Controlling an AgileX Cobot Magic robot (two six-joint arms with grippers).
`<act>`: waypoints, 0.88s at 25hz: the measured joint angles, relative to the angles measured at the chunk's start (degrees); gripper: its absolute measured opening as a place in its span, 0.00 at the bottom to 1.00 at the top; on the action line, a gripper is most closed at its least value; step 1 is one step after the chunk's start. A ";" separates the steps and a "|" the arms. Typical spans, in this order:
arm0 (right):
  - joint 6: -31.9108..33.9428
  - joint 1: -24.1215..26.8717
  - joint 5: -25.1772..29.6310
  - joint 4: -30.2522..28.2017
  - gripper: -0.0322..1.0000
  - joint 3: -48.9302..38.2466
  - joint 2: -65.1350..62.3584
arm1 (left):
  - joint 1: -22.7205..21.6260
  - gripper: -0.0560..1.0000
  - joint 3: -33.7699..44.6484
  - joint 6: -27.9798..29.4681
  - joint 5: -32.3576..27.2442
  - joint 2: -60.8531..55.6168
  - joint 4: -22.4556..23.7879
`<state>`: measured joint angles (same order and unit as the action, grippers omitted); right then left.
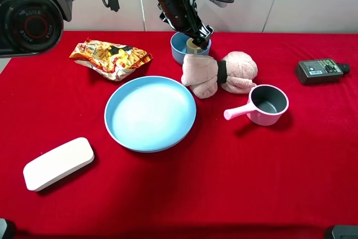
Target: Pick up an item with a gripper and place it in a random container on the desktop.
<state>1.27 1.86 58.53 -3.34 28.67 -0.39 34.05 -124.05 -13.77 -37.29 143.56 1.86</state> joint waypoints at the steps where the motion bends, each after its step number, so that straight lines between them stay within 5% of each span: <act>1: 0.00 0.00 0.00 0.00 0.70 0.00 0.00 | 0.00 0.95 0.00 0.00 -0.28 0.00 0.00; 22: 0.00 0.00 0.00 0.00 0.70 0.00 0.00 | 0.00 0.99 0.00 3.05 -23.29 -11.05 1.07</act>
<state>1.27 1.86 58.53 -3.34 28.67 -0.39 34.05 -124.05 -10.72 -60.58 132.51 2.93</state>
